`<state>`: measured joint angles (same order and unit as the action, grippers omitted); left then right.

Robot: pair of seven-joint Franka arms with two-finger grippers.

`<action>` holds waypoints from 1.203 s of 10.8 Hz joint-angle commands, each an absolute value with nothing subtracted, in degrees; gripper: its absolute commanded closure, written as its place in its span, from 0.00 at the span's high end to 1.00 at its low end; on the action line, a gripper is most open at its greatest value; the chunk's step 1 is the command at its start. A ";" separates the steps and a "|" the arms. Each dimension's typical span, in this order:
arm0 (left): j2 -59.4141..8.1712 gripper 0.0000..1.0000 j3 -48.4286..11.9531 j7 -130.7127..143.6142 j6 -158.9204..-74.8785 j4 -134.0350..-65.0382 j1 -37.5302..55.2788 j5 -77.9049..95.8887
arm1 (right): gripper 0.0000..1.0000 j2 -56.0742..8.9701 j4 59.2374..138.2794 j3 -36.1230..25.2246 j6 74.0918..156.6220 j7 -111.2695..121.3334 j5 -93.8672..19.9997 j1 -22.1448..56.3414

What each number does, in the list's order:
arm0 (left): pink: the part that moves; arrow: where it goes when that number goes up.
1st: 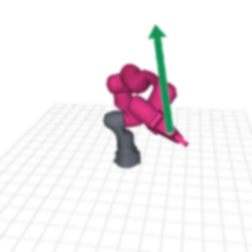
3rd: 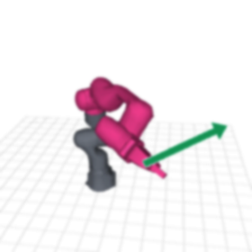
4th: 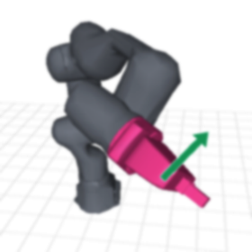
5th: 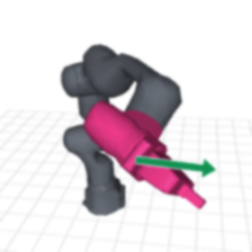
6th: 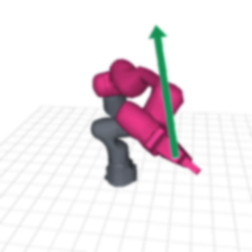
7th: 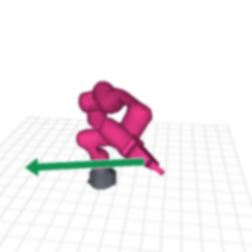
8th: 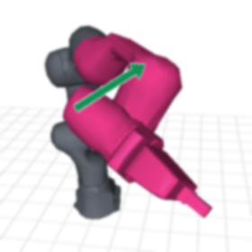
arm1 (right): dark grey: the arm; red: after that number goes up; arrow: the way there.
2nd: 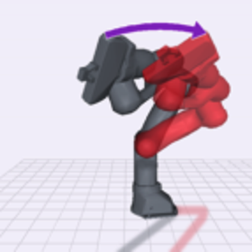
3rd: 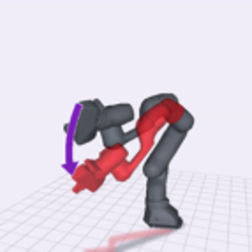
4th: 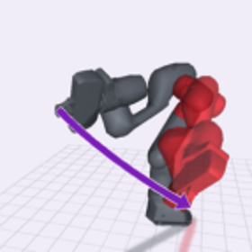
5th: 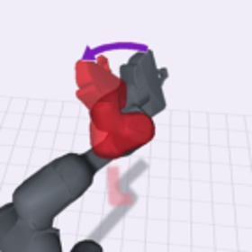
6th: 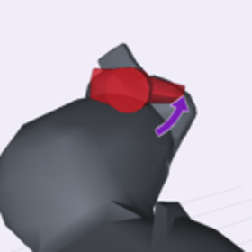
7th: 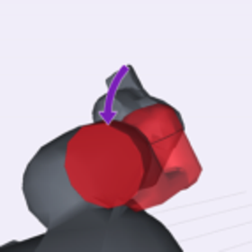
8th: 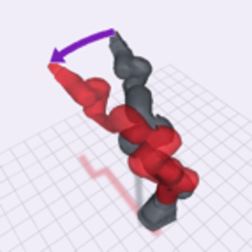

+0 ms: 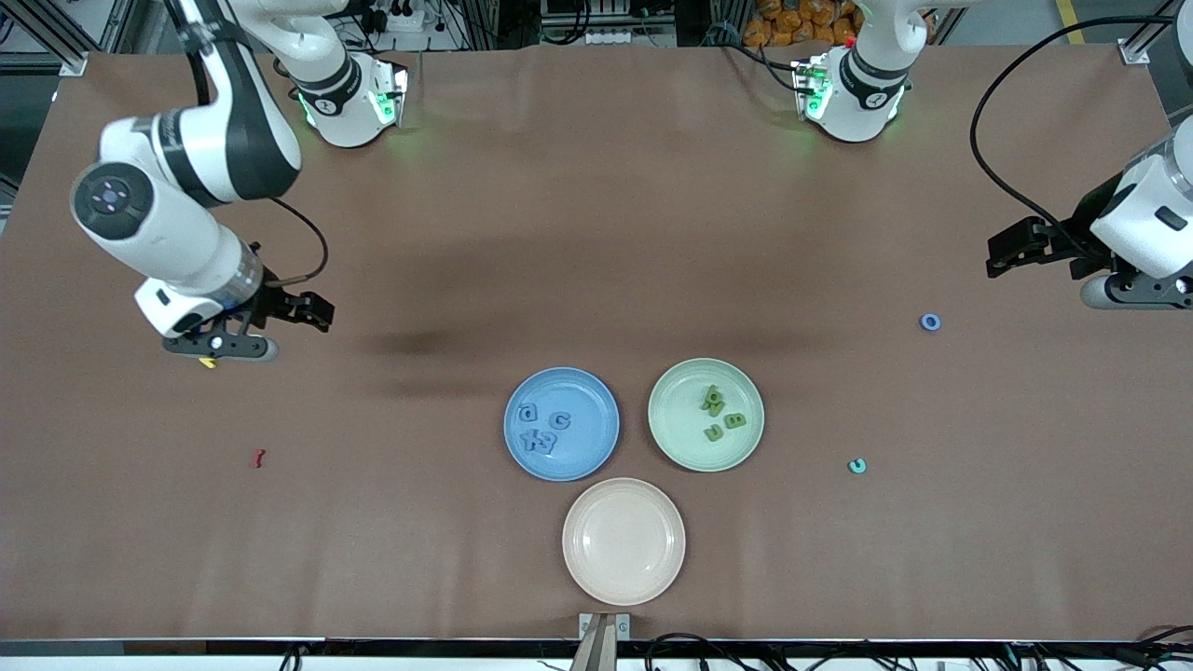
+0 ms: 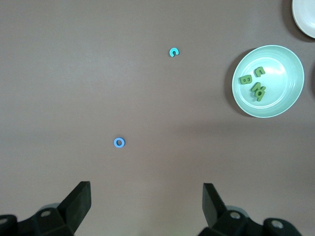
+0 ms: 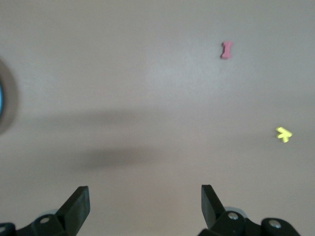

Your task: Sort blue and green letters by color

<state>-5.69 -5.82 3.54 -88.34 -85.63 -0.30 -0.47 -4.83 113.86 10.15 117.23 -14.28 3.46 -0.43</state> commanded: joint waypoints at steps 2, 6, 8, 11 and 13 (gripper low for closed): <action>-5.45 1.00 -5.89 2.29 -88.68 -85.61 -0.62 0.00 | 1.00 -4.66 97.61 10.37 100.96 -7.31 -3.93 -2.81; -5.54 1.00 -5.89 2.29 -88.68 -85.69 -0.53 0.09 | 1.00 -4.66 81.16 8.53 84.14 -4.14 -2.99 -3.08; -5.54 1.00 -5.89 2.29 -88.68 -85.61 -0.53 0.09 | 1.00 -4.57 79.46 6.51 82.97 -3.87 -2.99 -2.81; -5.54 1.00 -5.89 2.29 -88.68 -85.69 -0.35 0.09 | 1.00 -3.78 79.37 4.41 81.65 -4.39 -0.98 -0.55; -5.54 1.00 -5.89 2.29 -88.68 -85.69 -0.35 0.09 | 1.00 -3.78 79.54 0.97 81.74 -4.66 2.63 3.51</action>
<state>-5.80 -5.86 3.54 -88.41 -85.64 -0.23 -0.47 -3.66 80.49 3.96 82.73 -4.42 -0.46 -0.24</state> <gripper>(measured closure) 0.000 0.000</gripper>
